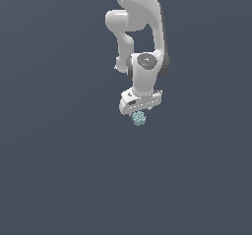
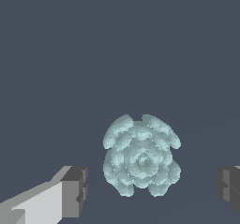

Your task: Pick up the object and move it to a goal position.

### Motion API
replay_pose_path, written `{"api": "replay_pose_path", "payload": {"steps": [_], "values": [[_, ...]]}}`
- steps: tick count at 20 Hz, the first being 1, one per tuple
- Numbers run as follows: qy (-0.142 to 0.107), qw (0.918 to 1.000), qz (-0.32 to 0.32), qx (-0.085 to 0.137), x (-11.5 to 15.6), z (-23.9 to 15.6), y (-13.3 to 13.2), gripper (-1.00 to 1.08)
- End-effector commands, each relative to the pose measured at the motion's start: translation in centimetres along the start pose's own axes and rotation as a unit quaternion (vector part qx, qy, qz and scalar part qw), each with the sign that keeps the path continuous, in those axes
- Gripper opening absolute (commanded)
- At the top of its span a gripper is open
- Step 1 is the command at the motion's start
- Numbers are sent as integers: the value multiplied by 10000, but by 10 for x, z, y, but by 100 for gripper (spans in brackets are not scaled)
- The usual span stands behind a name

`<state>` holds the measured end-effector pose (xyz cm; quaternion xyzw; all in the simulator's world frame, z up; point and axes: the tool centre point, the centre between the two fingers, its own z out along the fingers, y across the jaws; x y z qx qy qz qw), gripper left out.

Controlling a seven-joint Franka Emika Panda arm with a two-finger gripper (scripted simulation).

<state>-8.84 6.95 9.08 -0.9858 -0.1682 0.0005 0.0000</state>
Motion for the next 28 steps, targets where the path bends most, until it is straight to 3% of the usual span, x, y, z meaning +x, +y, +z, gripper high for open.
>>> {"api": "replay_pose_path", "payload": {"steps": [1,19,20,28], "values": [[2,10000,2,-1,0,0,0,100],[5,10000,-17,-2,-1,51,-1,100],[5,10000,-17,-2,-1,51,-1,-100],[5,10000,-17,-2,-1,51,-1,-100]]}}
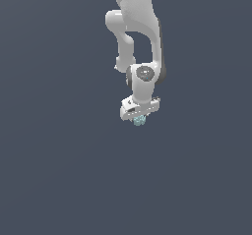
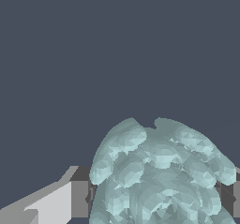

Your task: Pick up the object and move it to a goal position.

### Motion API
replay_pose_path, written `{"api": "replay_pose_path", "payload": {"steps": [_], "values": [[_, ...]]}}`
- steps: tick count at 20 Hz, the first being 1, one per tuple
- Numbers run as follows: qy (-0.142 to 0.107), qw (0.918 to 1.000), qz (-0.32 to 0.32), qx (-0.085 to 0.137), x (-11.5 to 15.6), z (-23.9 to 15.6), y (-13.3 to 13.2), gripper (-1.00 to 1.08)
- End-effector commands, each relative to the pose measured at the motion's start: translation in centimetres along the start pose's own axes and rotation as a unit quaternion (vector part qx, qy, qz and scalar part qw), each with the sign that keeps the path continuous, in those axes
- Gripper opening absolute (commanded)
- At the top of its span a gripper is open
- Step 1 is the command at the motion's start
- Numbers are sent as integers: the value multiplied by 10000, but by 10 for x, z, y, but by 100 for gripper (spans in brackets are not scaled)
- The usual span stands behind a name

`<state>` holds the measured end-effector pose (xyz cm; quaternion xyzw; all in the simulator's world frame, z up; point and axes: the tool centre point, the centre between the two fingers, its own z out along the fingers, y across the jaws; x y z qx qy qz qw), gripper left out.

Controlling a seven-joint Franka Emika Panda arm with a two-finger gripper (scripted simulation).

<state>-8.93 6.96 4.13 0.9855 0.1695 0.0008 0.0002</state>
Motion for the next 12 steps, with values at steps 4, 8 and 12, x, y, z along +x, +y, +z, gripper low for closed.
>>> {"api": "replay_pose_path", "payload": {"steps": [4,8,12], "values": [[0,10000,-1,0,1,-1,-1,-100],[0,10000,-1,0,6,-8,-5,-100],[0,10000,-1,0,17,-23,-14,-100]]}}
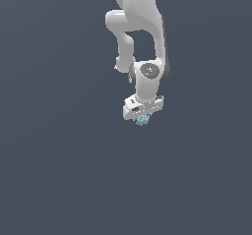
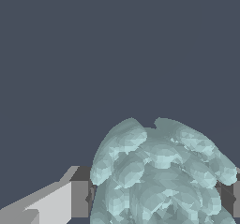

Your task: Pick up the object and move it to a goal position.

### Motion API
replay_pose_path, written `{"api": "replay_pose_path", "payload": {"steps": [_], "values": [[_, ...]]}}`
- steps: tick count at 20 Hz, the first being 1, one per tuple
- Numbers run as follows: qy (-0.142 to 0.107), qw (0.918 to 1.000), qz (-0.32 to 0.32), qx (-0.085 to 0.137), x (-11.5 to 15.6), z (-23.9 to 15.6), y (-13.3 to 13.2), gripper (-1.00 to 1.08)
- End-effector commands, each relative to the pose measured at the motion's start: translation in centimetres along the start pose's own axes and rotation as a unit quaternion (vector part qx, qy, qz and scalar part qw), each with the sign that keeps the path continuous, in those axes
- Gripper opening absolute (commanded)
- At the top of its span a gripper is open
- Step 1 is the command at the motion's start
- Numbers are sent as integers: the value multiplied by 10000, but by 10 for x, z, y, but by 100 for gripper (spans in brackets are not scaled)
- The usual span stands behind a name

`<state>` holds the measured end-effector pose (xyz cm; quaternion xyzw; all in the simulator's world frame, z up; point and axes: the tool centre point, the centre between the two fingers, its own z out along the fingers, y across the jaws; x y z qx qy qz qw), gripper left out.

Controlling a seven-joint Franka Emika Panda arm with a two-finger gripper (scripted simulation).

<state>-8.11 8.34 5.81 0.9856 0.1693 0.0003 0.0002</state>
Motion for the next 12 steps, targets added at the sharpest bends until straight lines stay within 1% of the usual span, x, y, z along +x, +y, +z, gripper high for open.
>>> {"api": "replay_pose_path", "payload": {"steps": [1,12], "values": [[5,10000,-3,-1,8,-11,-7,-100],[1,10000,-5,4,62,-81,-49,-100]]}}
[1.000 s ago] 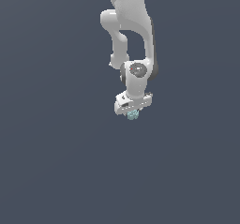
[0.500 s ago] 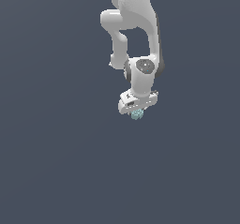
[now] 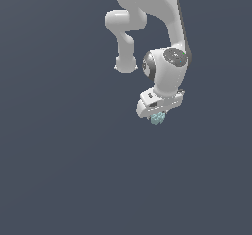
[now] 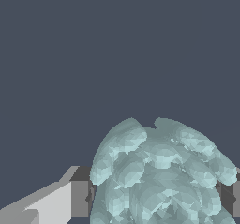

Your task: Pick up the object and move it to a goal position.

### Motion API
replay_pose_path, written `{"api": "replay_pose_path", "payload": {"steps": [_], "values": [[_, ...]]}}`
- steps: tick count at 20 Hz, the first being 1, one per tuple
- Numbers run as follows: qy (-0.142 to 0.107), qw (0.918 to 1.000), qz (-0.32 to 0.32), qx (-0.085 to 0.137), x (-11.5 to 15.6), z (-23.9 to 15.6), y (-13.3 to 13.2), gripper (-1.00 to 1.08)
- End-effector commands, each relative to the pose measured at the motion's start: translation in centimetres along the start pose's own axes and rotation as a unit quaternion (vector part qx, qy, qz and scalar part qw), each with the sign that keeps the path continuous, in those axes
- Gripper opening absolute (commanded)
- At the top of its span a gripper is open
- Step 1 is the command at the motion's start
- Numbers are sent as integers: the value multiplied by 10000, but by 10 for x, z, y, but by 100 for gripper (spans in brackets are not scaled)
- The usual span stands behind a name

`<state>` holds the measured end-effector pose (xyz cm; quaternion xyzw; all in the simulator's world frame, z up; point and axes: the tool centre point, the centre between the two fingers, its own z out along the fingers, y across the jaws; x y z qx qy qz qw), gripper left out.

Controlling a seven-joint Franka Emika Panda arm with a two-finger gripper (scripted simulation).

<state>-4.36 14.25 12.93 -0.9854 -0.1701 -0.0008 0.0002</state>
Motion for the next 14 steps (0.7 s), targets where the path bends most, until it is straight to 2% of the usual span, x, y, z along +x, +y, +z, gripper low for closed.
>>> {"api": "replay_pose_path", "payload": {"steps": [1,7,14], "values": [[-4,10000,3,0,12,-15,-9,-100],[-7,10000,4,1,31,-37,-22,-100],[-7,10000,4,1,39,-46,-27,-100]]}}
